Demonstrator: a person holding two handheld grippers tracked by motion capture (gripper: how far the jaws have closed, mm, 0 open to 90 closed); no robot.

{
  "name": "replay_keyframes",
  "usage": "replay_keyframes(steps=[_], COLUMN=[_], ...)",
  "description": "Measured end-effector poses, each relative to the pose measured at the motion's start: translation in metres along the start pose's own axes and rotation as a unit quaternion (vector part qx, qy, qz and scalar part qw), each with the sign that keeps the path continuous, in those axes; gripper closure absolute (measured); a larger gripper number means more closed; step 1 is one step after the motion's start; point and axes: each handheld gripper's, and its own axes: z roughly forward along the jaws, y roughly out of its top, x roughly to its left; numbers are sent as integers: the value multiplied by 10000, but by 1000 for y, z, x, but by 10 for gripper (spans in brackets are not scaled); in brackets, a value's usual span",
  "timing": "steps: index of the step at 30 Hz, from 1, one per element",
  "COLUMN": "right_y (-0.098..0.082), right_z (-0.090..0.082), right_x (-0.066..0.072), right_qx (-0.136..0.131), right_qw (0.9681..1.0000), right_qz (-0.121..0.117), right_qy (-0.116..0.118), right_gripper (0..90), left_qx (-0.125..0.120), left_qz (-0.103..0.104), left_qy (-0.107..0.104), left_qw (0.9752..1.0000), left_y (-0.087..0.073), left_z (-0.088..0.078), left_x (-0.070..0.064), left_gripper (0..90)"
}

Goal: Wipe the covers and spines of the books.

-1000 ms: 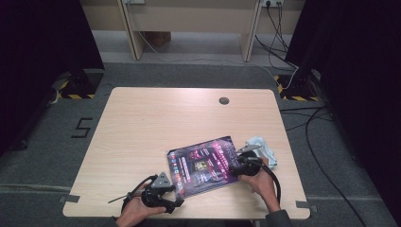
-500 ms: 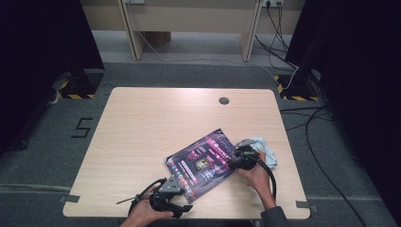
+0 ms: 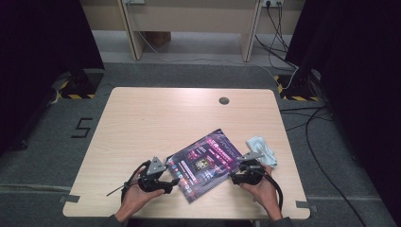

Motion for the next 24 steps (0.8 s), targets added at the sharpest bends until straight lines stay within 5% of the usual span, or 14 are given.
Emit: replay_keyframes(steps=[8,16,18,24], right_y=[-2,-2,-1,6], right_z=[5,6,8,13], right_x=[5,2,1,-2], right_qx=[42,32,0,-28], right_qw=[10000,10000,10000,9999], right_qz=[-66,31,50,67], right_qy=[-21,12,1,-107], right_gripper=[308,269,265,268], left_qx=[-27,203,276,413], left_qz=[-222,-140,-167,-157], left_qy=[402,308,119,89], left_qw=[9989,9992,9994,9990], left_y=[10,23,23,17], left_z=[13,36,36,28], left_x=[27,38,39,35], left_gripper=[288,371,422,436])
